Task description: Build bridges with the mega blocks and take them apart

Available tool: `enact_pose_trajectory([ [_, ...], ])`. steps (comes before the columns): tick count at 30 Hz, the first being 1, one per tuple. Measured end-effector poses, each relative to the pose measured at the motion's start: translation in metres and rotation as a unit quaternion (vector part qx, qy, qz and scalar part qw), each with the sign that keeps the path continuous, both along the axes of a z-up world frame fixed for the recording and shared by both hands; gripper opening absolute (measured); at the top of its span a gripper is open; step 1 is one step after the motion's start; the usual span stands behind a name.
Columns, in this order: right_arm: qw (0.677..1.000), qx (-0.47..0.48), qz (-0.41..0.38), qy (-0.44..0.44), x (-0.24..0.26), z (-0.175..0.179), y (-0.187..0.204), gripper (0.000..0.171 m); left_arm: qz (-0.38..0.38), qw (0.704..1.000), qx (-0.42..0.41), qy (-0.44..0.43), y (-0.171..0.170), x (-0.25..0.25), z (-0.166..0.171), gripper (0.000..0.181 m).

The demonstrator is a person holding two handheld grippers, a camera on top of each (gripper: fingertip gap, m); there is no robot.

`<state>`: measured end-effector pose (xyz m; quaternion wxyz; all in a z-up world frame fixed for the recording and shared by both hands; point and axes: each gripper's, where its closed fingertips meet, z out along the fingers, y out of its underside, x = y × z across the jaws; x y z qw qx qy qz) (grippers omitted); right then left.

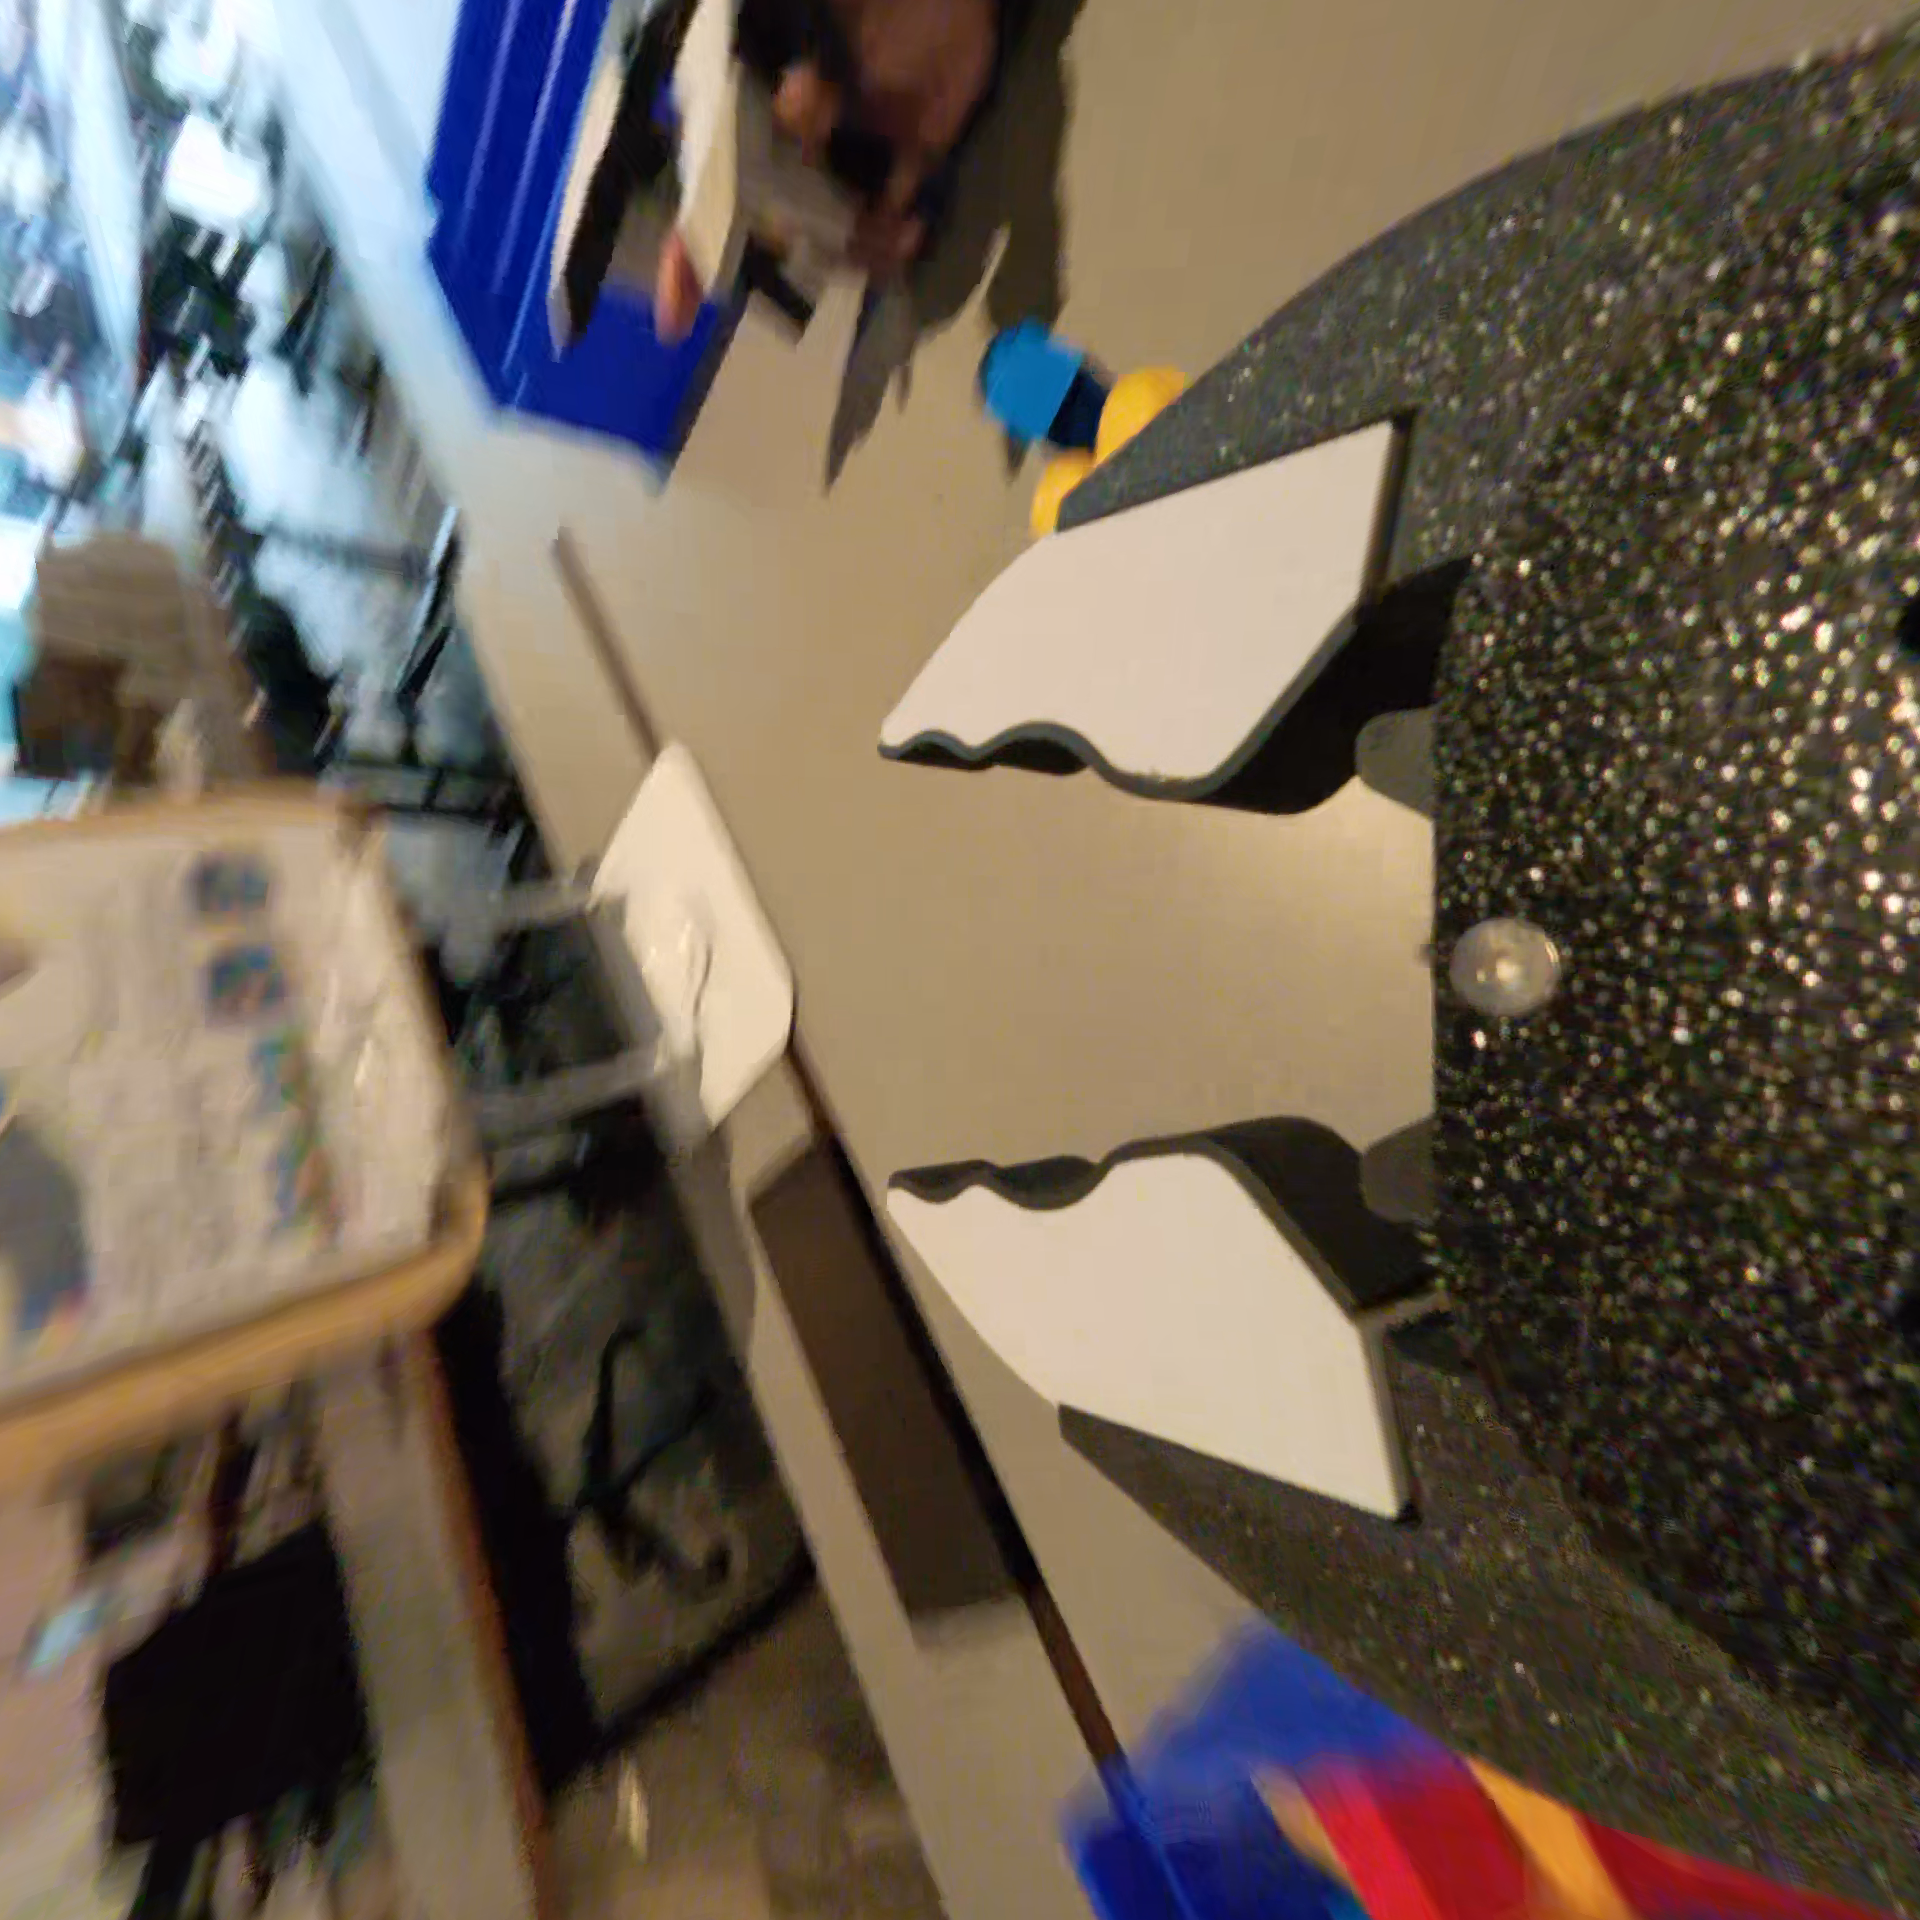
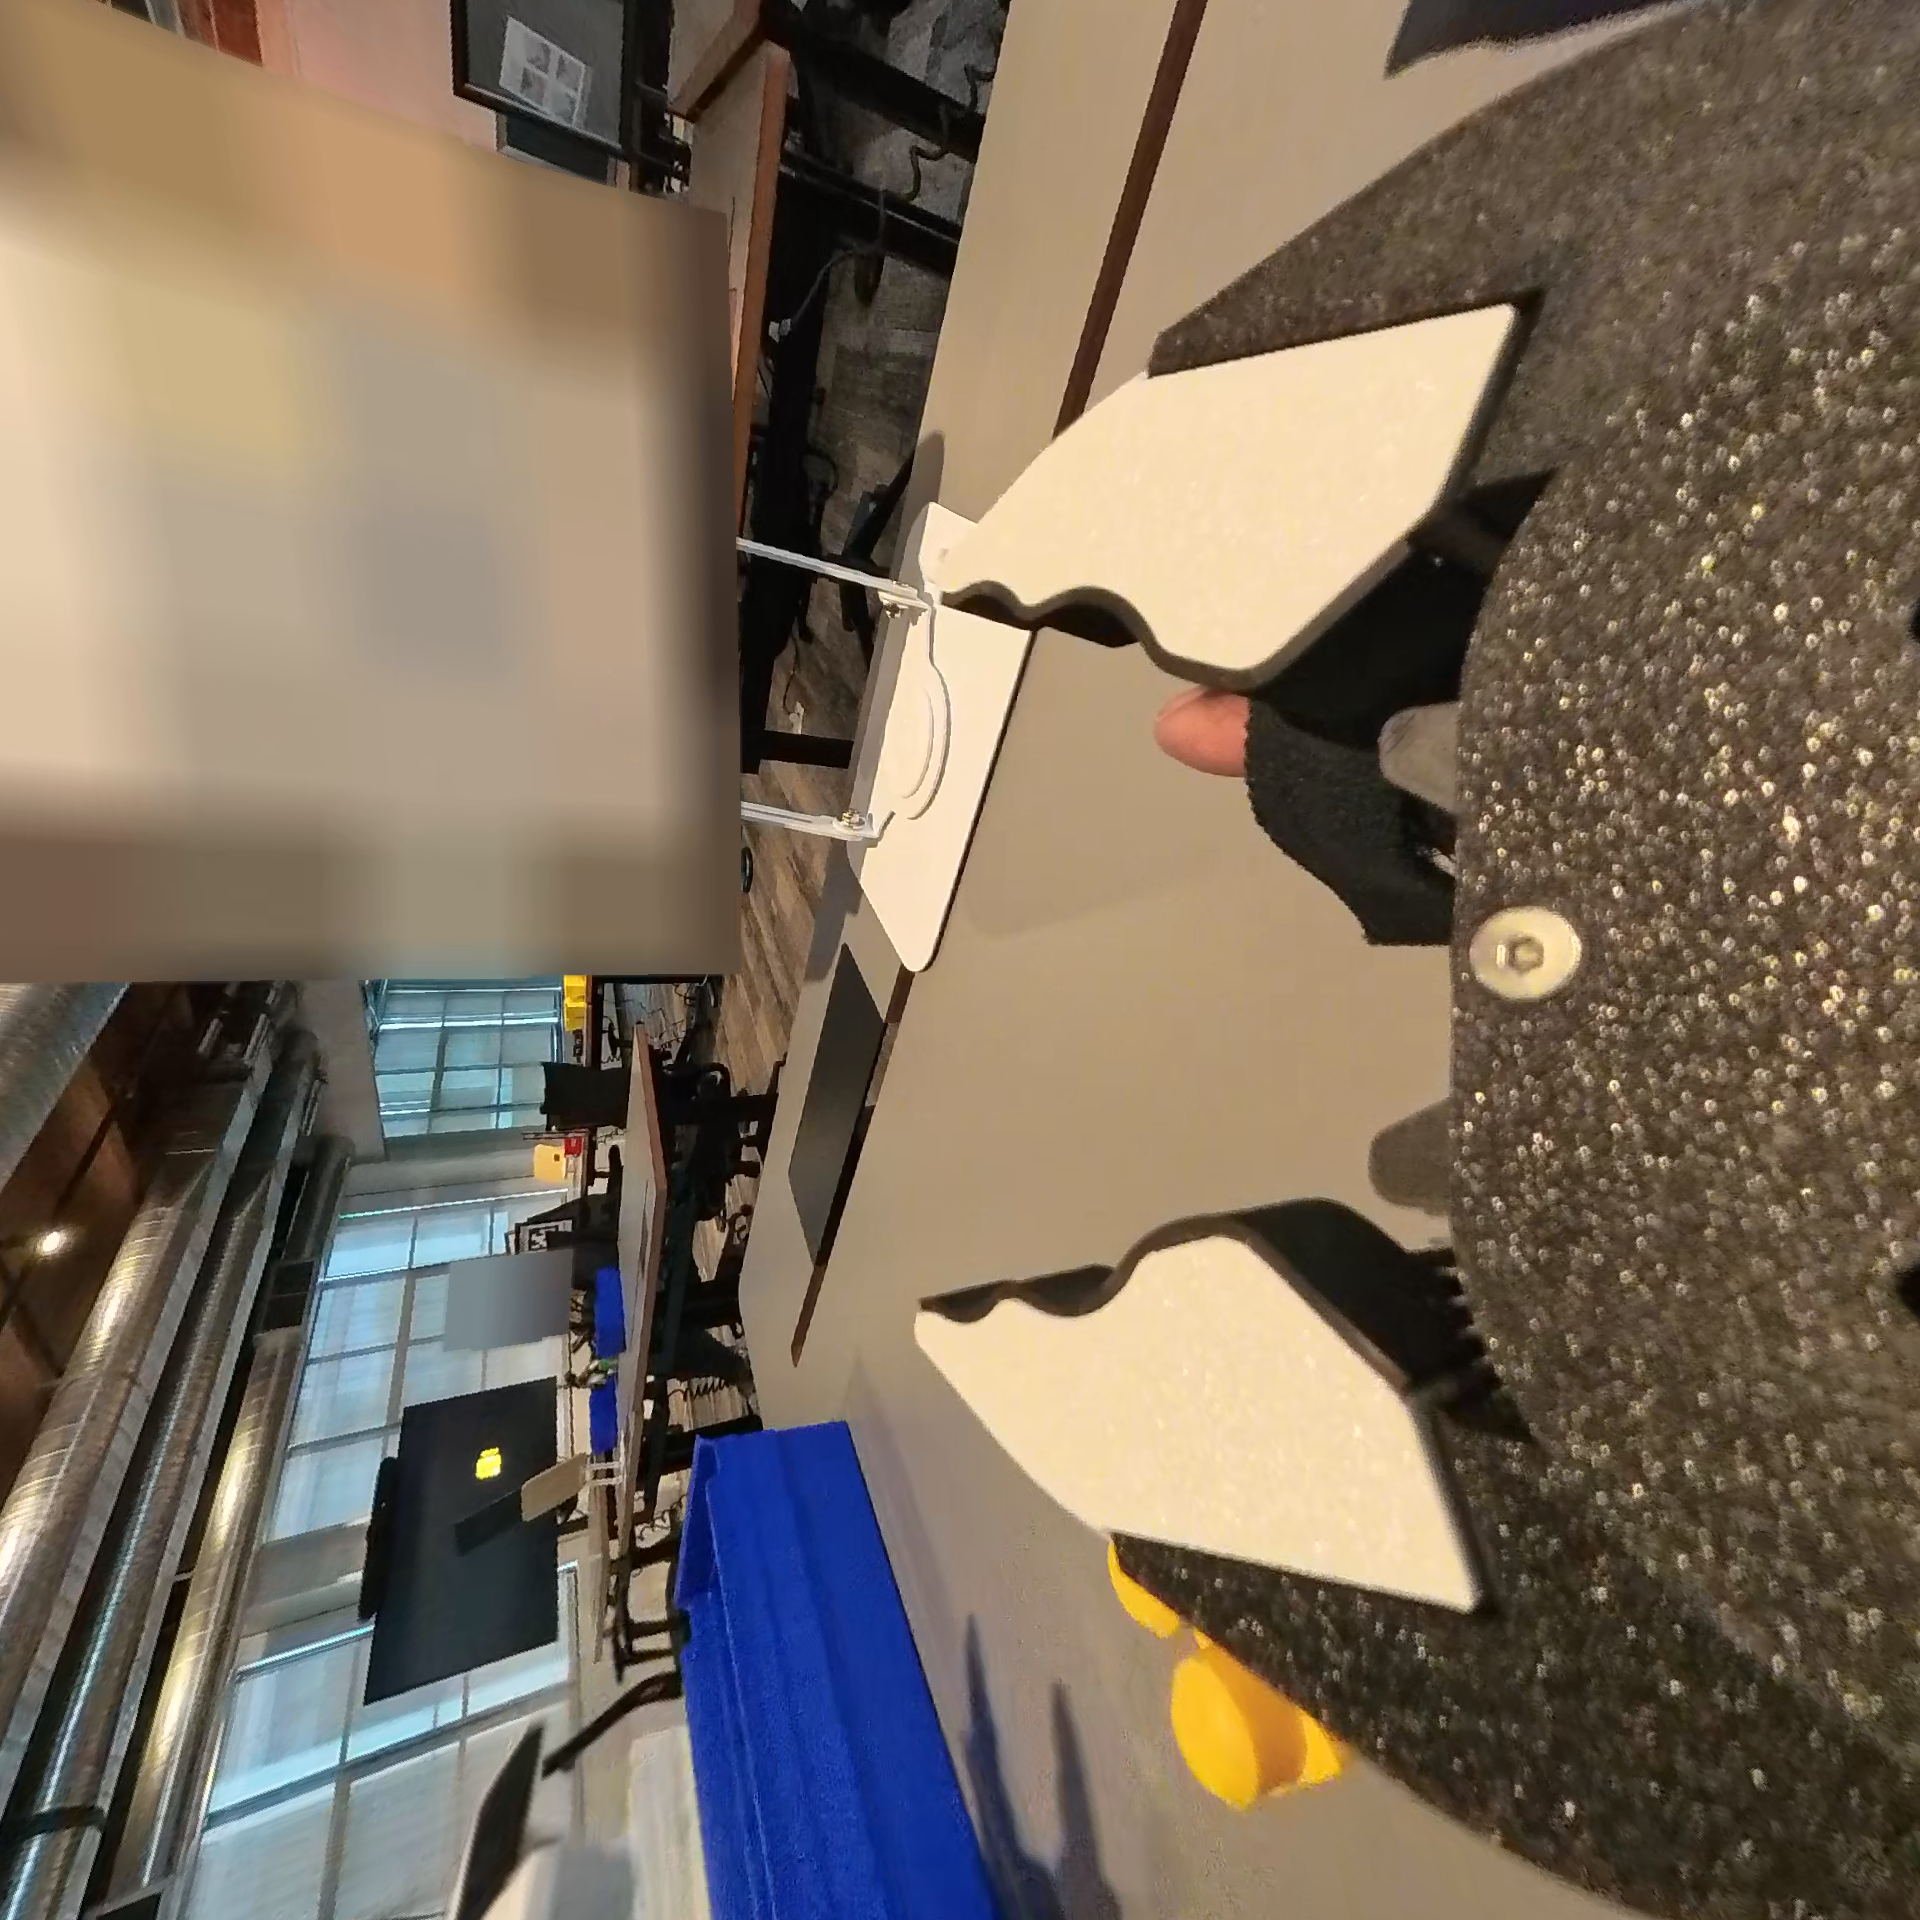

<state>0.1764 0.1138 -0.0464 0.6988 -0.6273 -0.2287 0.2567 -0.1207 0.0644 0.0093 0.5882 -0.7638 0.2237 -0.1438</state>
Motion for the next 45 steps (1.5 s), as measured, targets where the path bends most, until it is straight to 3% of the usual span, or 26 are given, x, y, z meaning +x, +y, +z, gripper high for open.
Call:
enact_pose_trajectory([
  [3,1.000,-0.001,-0.001,-0.002,-0.001,-0.002,0.000,0.119,0.213,0.977,0.023,0.024,-0.014,-0.134,0.002,0.067],
  [5,1.000,-0.002,-0.002,-0.003,-0.001,-0.003,0.001,0.119,0.339,0.940,-0.040,0.013,-0.040,-0.217,-0.028,0.068],
  [8,1.000,-0.005,-0.002,-0.006,-0.003,-0.006,0.002,0.119,0.413,0.895,-0.160,-0.057,-0.073,-0.274,-0.082,0.060],
  [16,1.000,-0.002,0.000,-0.010,-0.005,-0.005,0.000,0.119,0.377,0.861,-0.339,-0.017,-0.085,-0.263,-0.146,0.064],
  [22,1.000,-0.004,0.001,-0.009,-0.004,-0.006,0.001,0.119,0.351,0.851,-0.391,0.027,-0.100,-0.261,-0.146,0.072],
  [26,1.000,-0.003,0.001,-0.010,-0.005,-0.006,0.001,0.119,0.302,0.841,-0.447,0.046,-0.099,-0.247,-0.166,0.070],
  [32,1.000,-0.003,0.001,-0.008,-0.004,-0.006,0.000,0.119,0.311,0.832,-0.456,0.050,-0.104,-0.253,-0.169,0.063],
  [38,1.000,-0.002,0.002,-0.008,-0.005,-0.005,0.000,0.119,0.280,0.824,-0.485,0.086,-0.105,-0.247,-0.174,0.074],
  [40,1.000,-0.002,0.002,-0.007,-0.004,-0.005,0.000,0.119,0.280,0.825,-0.483,0.085,-0.101,-0.247,-0.173,0.060],
  [45,1.000,-0.002,0.003,-0.005,-0.004,-0.005,0.000,0.119,0.279,0.827,-0.483,0.071,-0.102,-0.245,-0.171,0.060],
])
